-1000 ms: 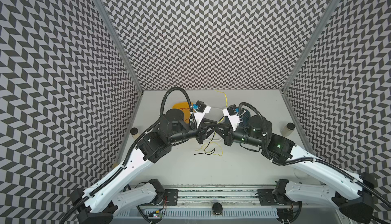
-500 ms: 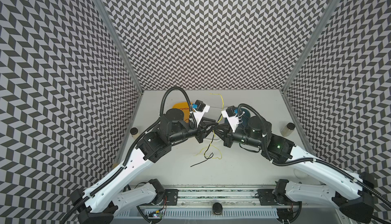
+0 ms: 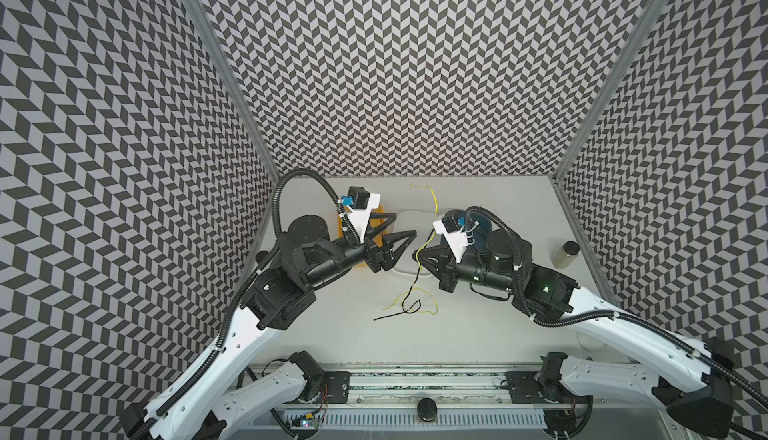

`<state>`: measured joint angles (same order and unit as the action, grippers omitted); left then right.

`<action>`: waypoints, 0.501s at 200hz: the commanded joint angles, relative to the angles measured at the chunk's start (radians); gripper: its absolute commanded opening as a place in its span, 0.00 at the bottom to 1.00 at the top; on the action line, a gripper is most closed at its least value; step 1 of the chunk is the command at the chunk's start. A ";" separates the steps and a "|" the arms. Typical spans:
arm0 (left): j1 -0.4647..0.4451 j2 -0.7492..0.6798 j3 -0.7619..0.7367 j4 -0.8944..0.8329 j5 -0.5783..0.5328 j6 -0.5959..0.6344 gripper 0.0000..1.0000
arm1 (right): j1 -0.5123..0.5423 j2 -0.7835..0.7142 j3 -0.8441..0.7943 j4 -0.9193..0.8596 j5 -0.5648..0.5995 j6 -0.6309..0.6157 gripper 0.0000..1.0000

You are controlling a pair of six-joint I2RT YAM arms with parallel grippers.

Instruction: Untangle the cables

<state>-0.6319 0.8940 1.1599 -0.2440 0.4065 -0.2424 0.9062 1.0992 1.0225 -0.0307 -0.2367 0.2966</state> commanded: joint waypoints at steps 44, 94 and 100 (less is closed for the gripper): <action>0.031 0.166 0.134 0.160 0.129 -0.269 0.88 | 0.017 -0.016 -0.018 0.044 -0.064 -0.045 0.00; 0.031 0.219 0.178 0.066 0.140 -0.298 0.95 | 0.022 -0.020 -0.006 0.025 -0.053 -0.064 0.00; 0.031 0.217 0.179 0.048 0.132 -0.296 0.95 | 0.021 -0.021 -0.008 0.026 -0.052 -0.064 0.00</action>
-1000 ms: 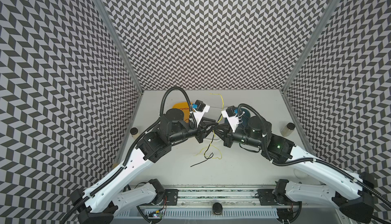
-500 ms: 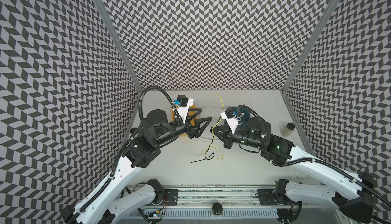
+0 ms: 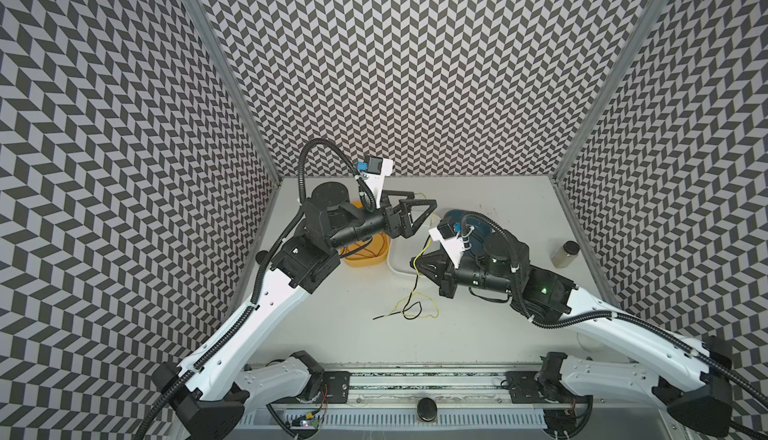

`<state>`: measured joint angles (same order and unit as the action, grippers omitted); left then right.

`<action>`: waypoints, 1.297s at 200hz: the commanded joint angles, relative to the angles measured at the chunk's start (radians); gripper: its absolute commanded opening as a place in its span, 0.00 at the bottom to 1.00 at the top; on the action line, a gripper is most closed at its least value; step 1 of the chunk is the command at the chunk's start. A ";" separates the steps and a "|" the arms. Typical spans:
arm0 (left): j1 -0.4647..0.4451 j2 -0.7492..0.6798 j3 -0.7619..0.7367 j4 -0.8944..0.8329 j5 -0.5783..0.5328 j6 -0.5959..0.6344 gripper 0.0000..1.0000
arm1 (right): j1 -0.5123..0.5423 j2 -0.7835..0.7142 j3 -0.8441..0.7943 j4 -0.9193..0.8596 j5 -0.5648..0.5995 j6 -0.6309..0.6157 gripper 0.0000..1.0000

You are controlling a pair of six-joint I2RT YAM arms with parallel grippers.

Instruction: Untangle the cables

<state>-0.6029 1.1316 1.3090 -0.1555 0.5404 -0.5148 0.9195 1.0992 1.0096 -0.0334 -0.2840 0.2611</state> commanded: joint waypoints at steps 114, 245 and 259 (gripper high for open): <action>0.003 0.062 0.082 -0.088 -0.039 -0.082 0.66 | 0.036 -0.001 0.023 0.007 0.054 -0.064 0.00; 0.001 0.068 0.084 -0.161 0.003 -0.042 0.53 | 0.037 0.020 0.035 -0.056 0.120 -0.153 0.00; 0.000 0.070 0.091 -0.159 0.004 -0.044 0.49 | 0.037 0.032 0.032 -0.054 0.112 -0.155 0.00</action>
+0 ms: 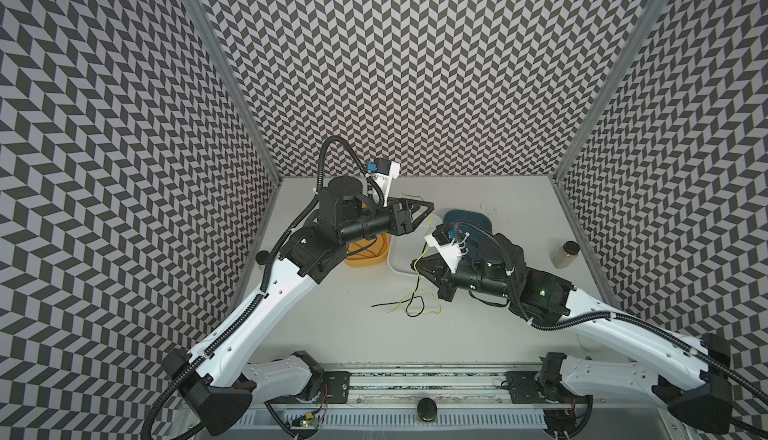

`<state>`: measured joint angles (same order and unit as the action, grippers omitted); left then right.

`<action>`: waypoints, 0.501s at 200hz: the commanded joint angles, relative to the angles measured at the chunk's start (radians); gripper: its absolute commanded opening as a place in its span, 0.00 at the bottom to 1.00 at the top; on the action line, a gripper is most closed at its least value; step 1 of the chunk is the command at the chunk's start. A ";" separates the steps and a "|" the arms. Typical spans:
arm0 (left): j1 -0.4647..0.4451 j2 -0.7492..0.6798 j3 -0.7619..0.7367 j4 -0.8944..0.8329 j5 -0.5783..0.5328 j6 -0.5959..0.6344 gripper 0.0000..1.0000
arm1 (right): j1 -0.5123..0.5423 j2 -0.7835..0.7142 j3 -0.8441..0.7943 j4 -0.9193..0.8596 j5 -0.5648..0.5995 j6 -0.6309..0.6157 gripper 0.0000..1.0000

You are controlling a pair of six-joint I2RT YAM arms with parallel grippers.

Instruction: Untangle the cables

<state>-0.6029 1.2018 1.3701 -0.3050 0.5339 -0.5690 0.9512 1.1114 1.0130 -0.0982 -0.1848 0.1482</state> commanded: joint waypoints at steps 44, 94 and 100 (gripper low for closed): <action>0.000 0.002 0.049 -0.026 0.009 0.023 0.24 | 0.006 0.024 0.027 0.011 0.022 -0.039 0.00; 0.014 -0.025 0.062 -0.076 -0.033 0.050 0.00 | 0.004 -0.009 -0.002 0.023 0.071 -0.031 0.00; 0.020 -0.033 0.065 -0.079 -0.035 0.051 0.00 | 0.005 -0.016 -0.013 0.028 0.091 -0.020 0.00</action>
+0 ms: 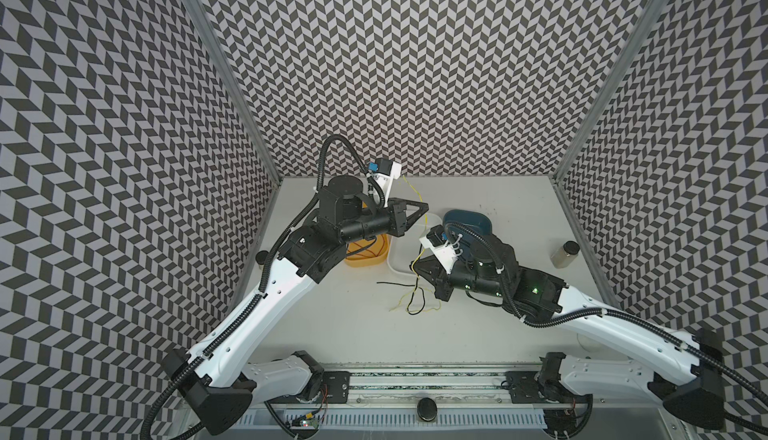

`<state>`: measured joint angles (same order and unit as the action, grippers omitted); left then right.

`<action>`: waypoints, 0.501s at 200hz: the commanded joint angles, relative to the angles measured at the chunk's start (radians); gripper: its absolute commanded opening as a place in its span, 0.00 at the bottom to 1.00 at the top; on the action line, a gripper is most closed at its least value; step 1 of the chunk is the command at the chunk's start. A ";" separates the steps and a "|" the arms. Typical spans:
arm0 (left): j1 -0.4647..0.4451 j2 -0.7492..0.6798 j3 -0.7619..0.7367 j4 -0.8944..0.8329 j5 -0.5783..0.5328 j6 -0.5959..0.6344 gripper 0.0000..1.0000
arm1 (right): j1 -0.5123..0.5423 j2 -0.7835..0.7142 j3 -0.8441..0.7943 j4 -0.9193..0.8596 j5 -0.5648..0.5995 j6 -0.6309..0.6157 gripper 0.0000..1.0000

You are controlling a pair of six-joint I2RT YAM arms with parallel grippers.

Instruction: Untangle the cables

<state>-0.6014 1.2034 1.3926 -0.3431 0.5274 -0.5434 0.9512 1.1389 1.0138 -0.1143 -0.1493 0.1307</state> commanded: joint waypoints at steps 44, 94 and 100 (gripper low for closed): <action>0.061 -0.127 0.059 -0.105 -0.060 0.034 0.00 | -0.007 -0.103 -0.072 0.041 0.255 0.014 0.00; 0.075 -0.208 0.036 -0.119 -0.042 0.018 0.00 | -0.071 -0.117 -0.099 0.040 0.292 0.067 0.00; 0.074 -0.216 0.041 -0.126 -0.044 0.018 0.00 | -0.078 -0.117 -0.101 0.036 0.296 0.070 0.00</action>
<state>-0.5381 1.0229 1.4090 -0.4648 0.4984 -0.5301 0.8951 1.0321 0.9340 -0.0708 0.0811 0.1772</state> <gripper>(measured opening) 0.048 0.048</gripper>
